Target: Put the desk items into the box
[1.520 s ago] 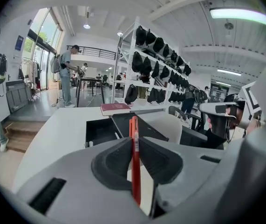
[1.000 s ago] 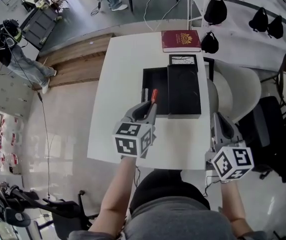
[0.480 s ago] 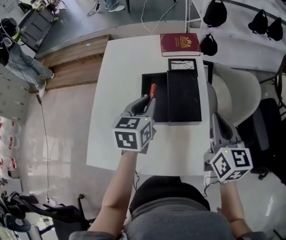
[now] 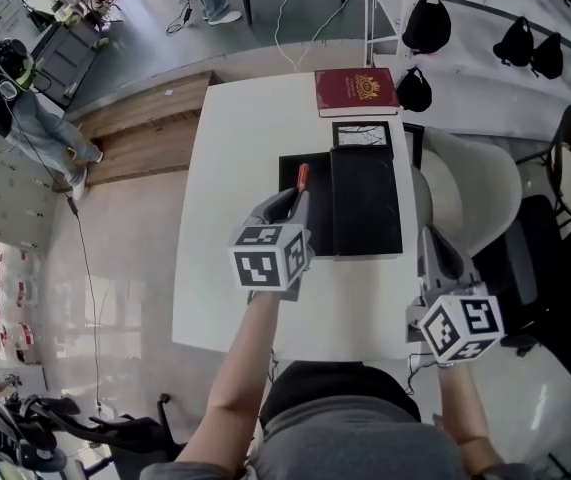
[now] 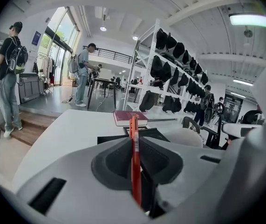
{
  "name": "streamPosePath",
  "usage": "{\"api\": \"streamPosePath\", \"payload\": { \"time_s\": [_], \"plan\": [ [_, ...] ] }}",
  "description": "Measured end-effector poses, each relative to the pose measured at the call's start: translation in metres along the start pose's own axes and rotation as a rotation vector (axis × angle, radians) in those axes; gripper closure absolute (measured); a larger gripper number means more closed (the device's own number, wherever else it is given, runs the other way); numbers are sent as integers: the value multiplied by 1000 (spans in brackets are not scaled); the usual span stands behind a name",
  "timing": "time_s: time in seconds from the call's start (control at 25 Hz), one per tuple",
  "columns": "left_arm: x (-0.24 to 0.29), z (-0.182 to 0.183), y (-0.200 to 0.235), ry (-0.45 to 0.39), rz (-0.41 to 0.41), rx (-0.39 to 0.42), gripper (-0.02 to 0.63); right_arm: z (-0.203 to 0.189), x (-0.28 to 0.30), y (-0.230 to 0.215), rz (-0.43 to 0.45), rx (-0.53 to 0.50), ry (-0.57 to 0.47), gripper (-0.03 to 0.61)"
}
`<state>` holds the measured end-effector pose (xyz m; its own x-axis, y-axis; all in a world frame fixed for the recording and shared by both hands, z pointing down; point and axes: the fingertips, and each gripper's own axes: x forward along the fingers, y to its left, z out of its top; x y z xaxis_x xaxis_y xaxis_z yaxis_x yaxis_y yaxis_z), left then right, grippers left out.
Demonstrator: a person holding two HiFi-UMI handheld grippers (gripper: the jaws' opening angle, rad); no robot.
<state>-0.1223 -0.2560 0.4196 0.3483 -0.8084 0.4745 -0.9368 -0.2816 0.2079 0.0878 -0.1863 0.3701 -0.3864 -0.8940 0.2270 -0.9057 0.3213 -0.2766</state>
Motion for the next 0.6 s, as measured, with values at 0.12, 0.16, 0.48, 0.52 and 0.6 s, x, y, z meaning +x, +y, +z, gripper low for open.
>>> {"api": "streamPosePath", "payload": {
  "time_s": [0.12, 0.16, 0.48, 0.52, 0.6],
  "plan": [
    [11, -2, 4, 17, 10, -7, 563, 0, 5, -3, -4, 2, 5, 574],
    [14, -3, 6, 24, 13, -9, 563, -1, 6, -3, -5, 2, 7, 574],
    [42, -17, 15, 101, 24, -12, 563, -2, 18, -10, -15, 7, 18, 574],
    [46, -19, 17, 111, 26, -13, 563, -2, 20, -10, -16, 7, 20, 574],
    [52, -25, 20, 133, 32, -18, 563, -2, 23, -10, -15, 8, 22, 574]
  ]
}}
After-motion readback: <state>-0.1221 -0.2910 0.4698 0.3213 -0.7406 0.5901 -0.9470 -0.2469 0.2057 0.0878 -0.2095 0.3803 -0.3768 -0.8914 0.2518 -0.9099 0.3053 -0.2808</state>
